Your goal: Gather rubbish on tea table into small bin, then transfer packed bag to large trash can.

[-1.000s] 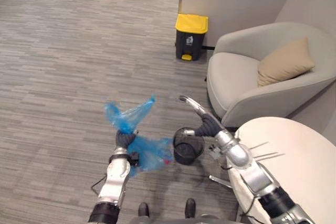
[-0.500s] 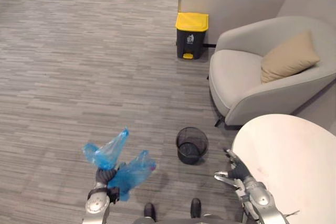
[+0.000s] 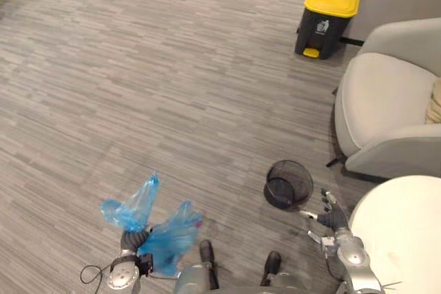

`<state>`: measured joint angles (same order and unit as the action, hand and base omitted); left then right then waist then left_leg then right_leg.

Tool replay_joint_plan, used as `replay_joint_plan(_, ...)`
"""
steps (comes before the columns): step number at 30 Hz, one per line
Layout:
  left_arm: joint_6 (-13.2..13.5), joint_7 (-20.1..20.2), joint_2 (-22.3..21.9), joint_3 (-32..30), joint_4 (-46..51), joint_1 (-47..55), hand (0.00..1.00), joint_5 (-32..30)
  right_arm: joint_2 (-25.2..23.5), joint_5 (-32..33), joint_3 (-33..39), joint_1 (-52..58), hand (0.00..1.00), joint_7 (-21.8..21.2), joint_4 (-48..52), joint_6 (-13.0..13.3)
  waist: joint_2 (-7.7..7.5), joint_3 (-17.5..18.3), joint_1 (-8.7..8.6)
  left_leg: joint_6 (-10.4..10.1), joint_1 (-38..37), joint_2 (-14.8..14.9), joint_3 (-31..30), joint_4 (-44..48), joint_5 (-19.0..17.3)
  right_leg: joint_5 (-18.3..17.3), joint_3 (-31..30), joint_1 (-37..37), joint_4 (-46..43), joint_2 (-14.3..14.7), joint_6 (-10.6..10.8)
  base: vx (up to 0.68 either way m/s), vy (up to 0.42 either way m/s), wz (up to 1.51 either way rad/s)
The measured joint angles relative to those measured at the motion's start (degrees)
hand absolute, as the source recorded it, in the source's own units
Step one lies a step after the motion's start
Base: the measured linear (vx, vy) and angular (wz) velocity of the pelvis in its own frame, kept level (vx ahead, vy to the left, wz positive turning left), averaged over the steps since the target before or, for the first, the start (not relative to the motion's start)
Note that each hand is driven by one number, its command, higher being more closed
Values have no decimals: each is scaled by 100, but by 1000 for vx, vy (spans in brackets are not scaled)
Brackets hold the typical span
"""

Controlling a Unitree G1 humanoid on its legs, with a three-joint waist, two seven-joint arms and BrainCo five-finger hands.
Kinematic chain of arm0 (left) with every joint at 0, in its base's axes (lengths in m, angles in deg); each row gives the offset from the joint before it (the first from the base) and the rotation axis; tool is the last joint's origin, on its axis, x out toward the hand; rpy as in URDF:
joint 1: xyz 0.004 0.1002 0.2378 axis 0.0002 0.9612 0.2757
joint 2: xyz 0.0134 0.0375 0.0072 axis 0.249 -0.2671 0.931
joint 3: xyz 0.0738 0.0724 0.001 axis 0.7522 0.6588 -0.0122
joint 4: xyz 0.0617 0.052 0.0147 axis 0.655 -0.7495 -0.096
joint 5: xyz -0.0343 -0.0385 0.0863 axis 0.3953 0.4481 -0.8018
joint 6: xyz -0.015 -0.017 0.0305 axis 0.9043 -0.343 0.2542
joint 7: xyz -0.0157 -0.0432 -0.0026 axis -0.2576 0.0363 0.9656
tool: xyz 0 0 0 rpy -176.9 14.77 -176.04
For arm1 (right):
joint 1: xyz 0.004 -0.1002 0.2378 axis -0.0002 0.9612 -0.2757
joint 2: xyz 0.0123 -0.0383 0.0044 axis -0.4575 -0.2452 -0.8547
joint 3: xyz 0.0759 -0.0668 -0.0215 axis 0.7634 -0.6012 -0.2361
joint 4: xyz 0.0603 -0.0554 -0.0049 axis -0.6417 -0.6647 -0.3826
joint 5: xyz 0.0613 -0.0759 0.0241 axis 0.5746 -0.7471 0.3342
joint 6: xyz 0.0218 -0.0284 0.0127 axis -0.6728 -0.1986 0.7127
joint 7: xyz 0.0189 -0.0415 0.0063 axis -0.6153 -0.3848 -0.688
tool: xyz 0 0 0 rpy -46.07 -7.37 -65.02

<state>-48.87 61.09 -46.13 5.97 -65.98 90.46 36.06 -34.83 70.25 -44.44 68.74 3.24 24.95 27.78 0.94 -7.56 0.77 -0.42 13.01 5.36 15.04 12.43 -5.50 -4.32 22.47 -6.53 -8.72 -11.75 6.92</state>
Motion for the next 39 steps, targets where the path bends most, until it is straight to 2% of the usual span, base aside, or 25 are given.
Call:
replay_joint_plan(1, 0, 8, 30, 14, 102, 68, 100, -3, -43, -1, 1, 5, 0, 0, 2, -1, -69, -48, -11, 41, 46, -47, -25, 346, -302, -266, -47, -118, -656, -219, 127, 185, 130, 9)
replay_joint_plan(3, -3, 11, 47, 116, 247, 132, 100, -6, -52, -2, -31, 30, 0, -4, 5, -39, -106, -150, -12, 111, 21, -157, -161, 693, -651, -298, -439, -570, -2075, -567, 37, 162, 112, 26)
replay_joint_plan(5, -1, 13, 108, 213, 551, 146, 100, -9, -97, -1, -101, 143, 0, -7, 17, -65, -129, -260, -159, 238, -199, -243, -417, 847, -852, 83, -1174, -1201, -3525, -628, -105, 258, 144, 57)
replay_joint_plan(6, 3, 9, 227, 295, 650, 100, 100, -9, -205, 0, -98, 235, 0, -8, 20, -71, -66, -352, -195, 272, -316, -222, -604, 878, -972, -368, -1393, -1440, -3936, -431, -23, 382, 97, 63)
replay_joint_plan(8, 5, 6, 370, 367, 654, -73, 100, -7, -305, 6, -101, 277, 0, -10, 33, -70, -153, -385, -286, 276, -485, -233, -780, 764, -1079, -706, -1319, -1716, -3658, -145, -151, 410, 6, 59)
replay_joint_plan(11, 5, 8, 374, 493, 633, -430, 100, -5, -264, 56, 4, 274, 0, -4, 53, -69, -114, -453, -371, 216, -828, -265, -1027, 504, -1269, -568, -872, -2045, -2117, 210, -176, 428, -61, 49)
replay_joint_plan(14, 16, 8, 352, 480, 620, -590, 100, -6, -230, 54, 147, 247, 0, -2, 97, -84, -114, -464, -459, -222, -1541, -239, -1118, 176, -1454, 284, -590, -2059, -716, 445, -594, 607, -142, 47)
replay_joint_plan(15, 17, 23, 309, 499, 537, -579, 100, -7, -153, 54, 149, 312, 0, -5, 146, -87, -87, -430, -565, -568, -1701, -167, -1178, 381, -1570, 766, -548, -2055, -1107, 467, -1044, 668, -200, 47)
replay_joint_plan(16, 13, 31, 220, 501, 480, -602, 100, -7, -100, 54, 149, 259, 0, -4, 128, -103, 53, -460, -587, -642, -1652, -21, -1150, 698, -1574, 521, -449, -2035, -1360, 529, -1024, 692, -229, 33)
replay_joint_plan(17, 9, 105, 102, 464, 481, -561, 100, -6, -110, 56, 141, 237, 0, -44, 196, -111, 201, -531, -592, -911, -1279, 307, -1033, 1941, -1338, 199, -356, -1735, -1446, 749, -1162, 709, -256, -15)
replay_joint_plan(18, 7, 126, -99, 362, 512, -471, 100, -5, -102, 53, 130, 324, 0, -77, 427, -146, 363, -585, -527, -641, -728, 722, -1006, 3601, -505, 32, -374, -1222, -1255, 1084, -1272, 854, -257, -62)
replay_joint_plan(19, 7, 128, -213, 338, 606, -304, 100, -6, -103, 59, 116, 368, 0, -72, 673, -164, 410, -585, -366, -632, -351, 1088, -1009, 4813, -166, -69, -549, -673, -957, 1436, -1358, 711, -194, -83)
replay_joint_plan(21, 5, 142, -222, 415, 645, -232, 100, -6, -115, 70, 120, 379, 0, -13, 923, -162, 356, -583, -255, -571, 38, 1180, -1025, 5482, -210, -115, -717, -193, -644, 1619, -1424, 595, -128, -73)
replay_joint_plan(23, 4, 207, -273, 426, 821, -241, 100, -4, -208, 135, 123, 372, 0, 2, 1293, -123, 99, -579, -91, -250, 752, 1113, -692, 5286, -554, -167, -1234, 572, -31, 1663, -1457, 710, -137, -84)
replay_joint_plan(26, 6, 253, -452, 428, 995, -242, 100, -5, -220, 236, 122, 312, 0, -3, 1309, -95, 95, -575, 75, -201, 1200, 849, -557, 3640, -737, -253, -1763, 1181, 381, 1648, -1487, 505, 34, -101)
replay_joint_plan(28, 6, 251, -430, 454, 1038, -216, 100, -6, -234, 239, 131, 231, 0, 8, 1076, -80, 82, -488, 192, -536, 1121, 308, -1204, 1282, -456, -719, -2413, 1353, 343, 1507, -1141, 604, 249, -129)
replay_joint_plan(29, 6, 245, -431, 456, 1038, -181, 100, -6, -214, 236, 134, 192, 0, 9, 932, -90, 151, -438, 193, -583, 1062, 256, -1430, 818, -384, -866, -2556, 1387, 275, 1536, -1082, 622, 349, -144)
replay_joint_plan(30, 4, 237, -415, 449, 1018, -71, 100, -7, -201, 233, 132, 173, 0, 28, 664, -112, 241, -327, 199, -609, 1008, 237, -1693, 829, 2, -1229, -2877, 1439, 7, 1569, -962, 440, 285, -125)
replay_joint_plan(31, 0, 235, -407, 423, 1014, -2, 100, -7, -261, 228, 125, 173, 0, 23, 512, -128, 148, -243, 222, -581, 986, 198, -1657, 1045, 51, -1434, -3071, 1392, -228, 1477, -890, 597, 313, -161)
replay_joint_plan(32, -4, 235, -336, 387, 1018, 80, 100, -7, -402, 211, 118, 281, 0, 14, 464, -210, -115, -85, 296, -420, 856, 108, -1250, 1293, -96, -1727, -3258, 1250, -790, 1225, -607, 613, 270, -151)
replay_joint_plan(34, -12, 237, -321, 383, 1063, 135, 100, -5, -492, 72, 102, 379, 0, -3, 472, -228, -270, -50, 293, -190, 496, 44, -802, 1513, -400, -1700, -3171, 728, -2257, 961, -1, 582, 264, -134)
replay_joint_plan(35, -17, 232, -283, 410, 1067, 108, 100, -4, -502, -10, 67, 332, 0, -13, 458, -231, -261, -72, 244, -111, 137, 31, -603, 1527, -637, -1327, -3123, 123, -3647, 872, 771, 481, 259, -86)
replay_joint_plan(36, -25, 216, -200, 470, 1065, 57, 100, -2, -518, -16, 62, 308, 0, -13, 455, -233, -237, -91, 113, -54, -155, 23, -518, 1471, -785, -1309, -2942, -243, -4473, 823, 729, 547, 255, -60)
replay_joint_plan(38, -21, 153, -117, 529, 1082, -114, 100, 0, -536, -94, -47, 286, 0, -2, 454, -235, -154, -145, -19, 55, -972, 5, -332, 991, -868, -1565, -2224, -911, -4793, 681, -24, 493, 147, -32)
replay_joint_plan(39, -21, 127, -87, 527, 1095, -149, 100, 0, -537, -142, -94, 278, 0, -4, 454, -231, -143, -151, -23, 57, -1142, 11, -300, 829, -876, -1586, -2058, -1067, -4634, 667, -128, 464, 59, -42)
